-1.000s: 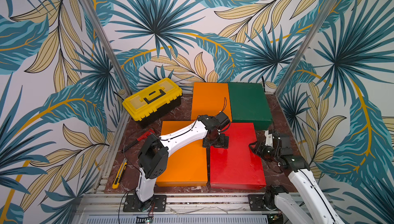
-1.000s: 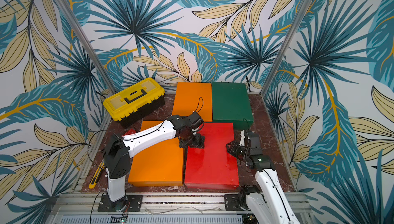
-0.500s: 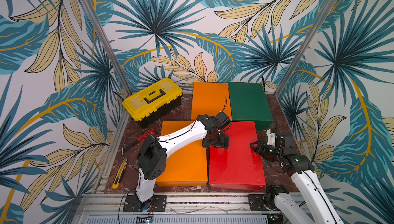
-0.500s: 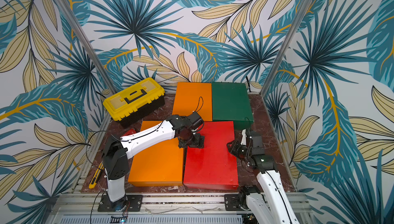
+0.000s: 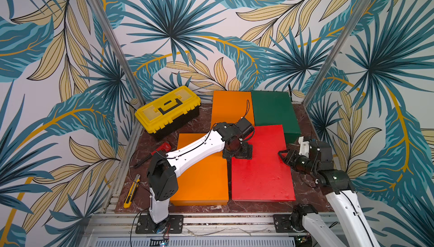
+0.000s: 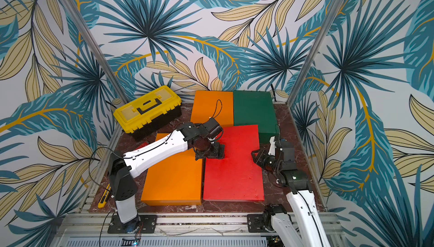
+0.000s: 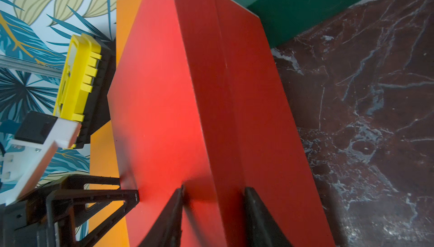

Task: Stack the shoeboxes
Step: Pick up the shoebox from the center of the board.

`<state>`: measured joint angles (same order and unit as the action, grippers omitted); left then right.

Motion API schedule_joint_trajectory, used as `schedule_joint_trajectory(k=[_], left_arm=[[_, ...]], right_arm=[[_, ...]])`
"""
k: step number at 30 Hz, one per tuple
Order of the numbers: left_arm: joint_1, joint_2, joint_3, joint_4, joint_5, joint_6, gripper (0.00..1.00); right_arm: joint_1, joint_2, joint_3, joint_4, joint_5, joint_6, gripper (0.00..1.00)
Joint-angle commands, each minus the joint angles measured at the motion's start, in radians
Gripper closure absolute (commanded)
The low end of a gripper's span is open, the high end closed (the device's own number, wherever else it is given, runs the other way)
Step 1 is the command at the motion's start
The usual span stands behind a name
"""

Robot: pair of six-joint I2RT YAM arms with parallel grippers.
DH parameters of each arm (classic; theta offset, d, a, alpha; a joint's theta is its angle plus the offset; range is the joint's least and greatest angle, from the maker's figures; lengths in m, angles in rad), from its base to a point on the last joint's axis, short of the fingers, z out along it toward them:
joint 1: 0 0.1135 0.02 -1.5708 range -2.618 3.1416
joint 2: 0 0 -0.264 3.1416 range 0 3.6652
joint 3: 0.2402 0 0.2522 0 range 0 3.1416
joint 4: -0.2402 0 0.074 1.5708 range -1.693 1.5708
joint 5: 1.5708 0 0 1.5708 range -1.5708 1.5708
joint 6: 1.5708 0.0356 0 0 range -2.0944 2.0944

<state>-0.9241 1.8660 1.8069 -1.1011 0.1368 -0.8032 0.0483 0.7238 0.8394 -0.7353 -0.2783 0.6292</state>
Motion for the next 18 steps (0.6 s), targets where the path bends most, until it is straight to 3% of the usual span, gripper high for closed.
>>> schedule_joint_trajectory(k=[1,8,12,18], left_arm=[[-0.091,-0.027,0.078,0.254,0.158,0.022,0.12],[-0.093,-0.065,0.132,0.253,0.14,0.022,0.12],[-0.094,-0.13,0.127,0.254,0.073,0.029,0.12],[-0.093,-0.241,0.122,0.253,-0.042,0.045,0.12]], right_arm=[[0.039,-0.006,0.085,0.077,-0.35,0.043,0.58],[0.041,0.018,0.175,0.073,-0.403,0.07,0.59],[0.048,0.051,0.215,0.074,-0.422,0.077,0.6],[0.16,0.118,0.256,0.178,-0.391,0.135,0.6]])
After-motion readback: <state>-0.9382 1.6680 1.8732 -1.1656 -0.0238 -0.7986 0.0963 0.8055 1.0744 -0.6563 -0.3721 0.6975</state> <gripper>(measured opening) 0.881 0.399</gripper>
